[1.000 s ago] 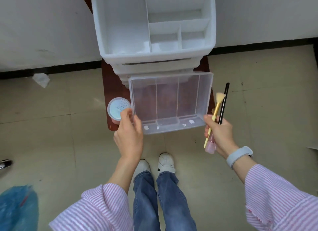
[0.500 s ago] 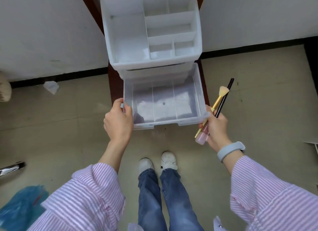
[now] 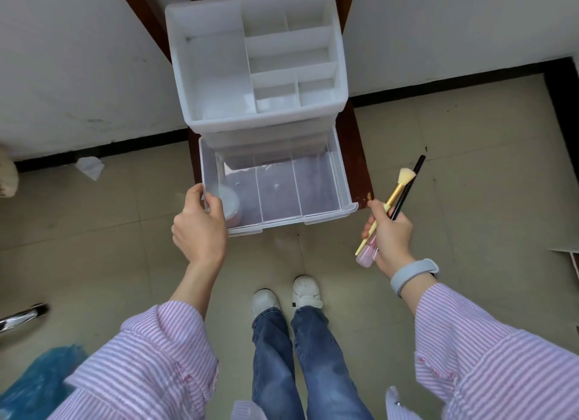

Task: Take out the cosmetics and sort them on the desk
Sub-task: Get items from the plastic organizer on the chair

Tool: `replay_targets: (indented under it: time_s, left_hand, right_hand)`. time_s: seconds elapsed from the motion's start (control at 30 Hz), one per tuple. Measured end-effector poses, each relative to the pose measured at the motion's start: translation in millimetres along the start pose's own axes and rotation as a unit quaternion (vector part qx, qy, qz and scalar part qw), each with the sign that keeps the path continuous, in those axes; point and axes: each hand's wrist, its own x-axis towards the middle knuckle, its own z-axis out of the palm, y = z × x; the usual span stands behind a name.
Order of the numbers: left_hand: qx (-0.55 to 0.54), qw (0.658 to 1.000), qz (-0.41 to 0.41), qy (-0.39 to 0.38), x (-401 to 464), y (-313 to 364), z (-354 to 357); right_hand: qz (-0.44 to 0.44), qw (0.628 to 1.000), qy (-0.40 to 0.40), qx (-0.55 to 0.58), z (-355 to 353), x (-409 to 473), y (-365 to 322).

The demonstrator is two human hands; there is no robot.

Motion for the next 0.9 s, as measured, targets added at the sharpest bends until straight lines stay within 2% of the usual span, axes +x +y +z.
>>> replay_targets:
  time_s: [0.3, 0.57, 0.9]
  left_hand:
    - [0.007, 1.0, 0.01, -0.021, -5.1, 7.3, 0.6]
    - [-0.026, 0.999, 0.032, 0.007, -8.8, 10.3, -0.5]
    - [-0.009, 1.0, 0.011, 0.003, 22.2, 24.5, -9.1]
  right_hand:
    - [0.001, 1.0, -0.014, -0.008, 4.6, 0.1, -6.2]
    - [0.008, 1.0, 0.001, -0.013, -4.4, 0.8, -8.0]
    - [0.012, 1.0, -0.009, 0.008, 4.4, 1.3, -10.1]
